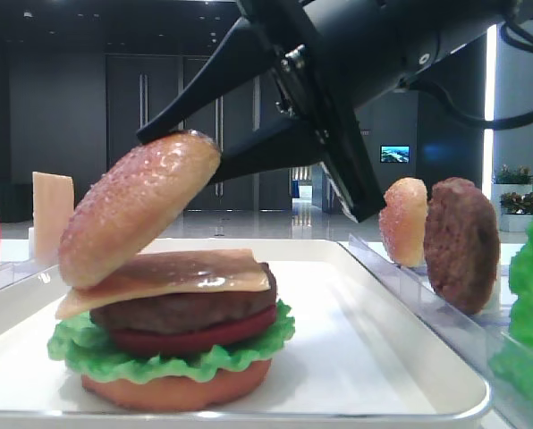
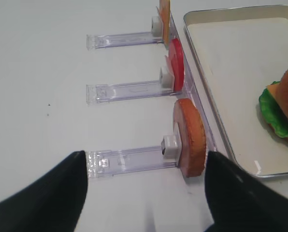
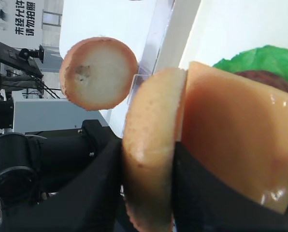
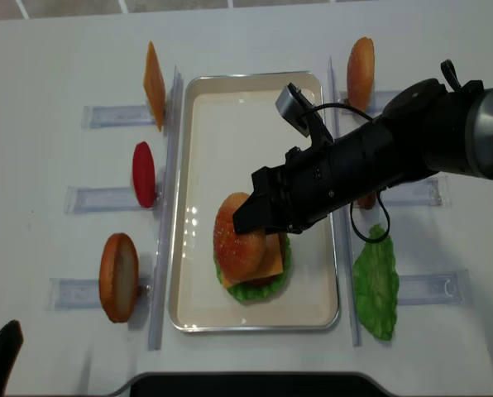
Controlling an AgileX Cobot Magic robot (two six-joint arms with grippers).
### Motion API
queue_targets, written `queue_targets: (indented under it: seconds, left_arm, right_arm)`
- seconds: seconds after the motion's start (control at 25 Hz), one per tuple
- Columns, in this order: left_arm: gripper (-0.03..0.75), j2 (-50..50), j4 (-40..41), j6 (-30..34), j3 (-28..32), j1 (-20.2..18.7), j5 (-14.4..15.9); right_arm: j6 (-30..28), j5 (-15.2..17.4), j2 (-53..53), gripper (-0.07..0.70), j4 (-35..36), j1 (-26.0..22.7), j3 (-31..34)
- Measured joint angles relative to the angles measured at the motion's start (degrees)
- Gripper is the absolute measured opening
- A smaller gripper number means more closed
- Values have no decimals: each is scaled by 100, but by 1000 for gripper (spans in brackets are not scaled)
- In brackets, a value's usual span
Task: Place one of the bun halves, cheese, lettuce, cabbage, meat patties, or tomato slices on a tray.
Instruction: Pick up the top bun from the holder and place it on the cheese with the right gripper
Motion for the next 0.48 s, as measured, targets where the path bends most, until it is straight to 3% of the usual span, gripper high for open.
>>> queue_targets:
  seconds: [0.48]
  left_arm:
    - [576, 0, 0, 0, 0, 0, 0]
  right_arm:
    - [0, -90, 0, 224, -69, 0, 0]
